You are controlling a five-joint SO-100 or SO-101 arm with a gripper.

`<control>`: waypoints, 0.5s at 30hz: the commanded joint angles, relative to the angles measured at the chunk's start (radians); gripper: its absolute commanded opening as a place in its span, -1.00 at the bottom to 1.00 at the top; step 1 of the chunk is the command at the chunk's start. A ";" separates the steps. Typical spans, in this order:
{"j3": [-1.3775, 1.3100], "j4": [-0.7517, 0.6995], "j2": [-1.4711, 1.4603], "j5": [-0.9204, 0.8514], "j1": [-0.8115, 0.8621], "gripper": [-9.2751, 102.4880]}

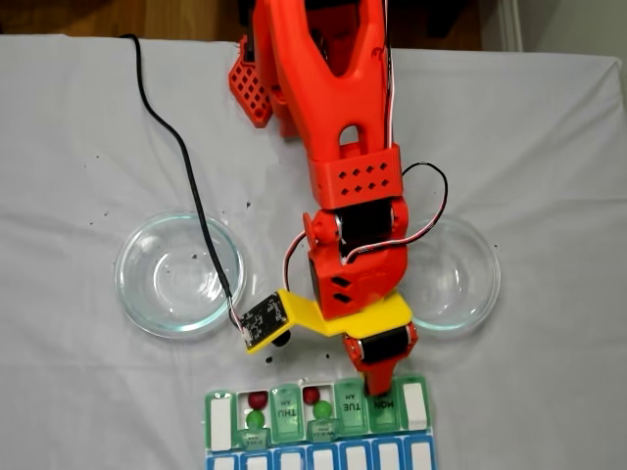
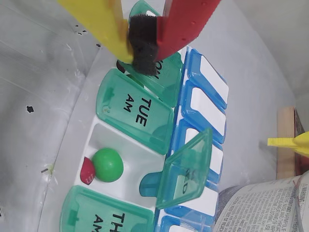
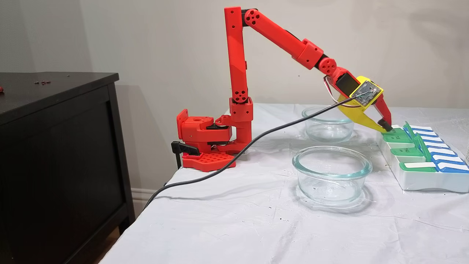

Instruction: Sort medicines into box.

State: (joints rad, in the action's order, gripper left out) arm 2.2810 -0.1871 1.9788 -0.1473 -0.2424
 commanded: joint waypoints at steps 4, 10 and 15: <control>-0.074 -0.069 0.032 -0.066 -0.044 -0.84; 0.009 0.049 0.014 -0.202 -0.074 -0.84; 0.041 0.130 -0.015 -0.376 -0.091 -0.84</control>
State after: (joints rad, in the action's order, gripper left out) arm 2.3378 -0.1074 1.9681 -0.4080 -0.3083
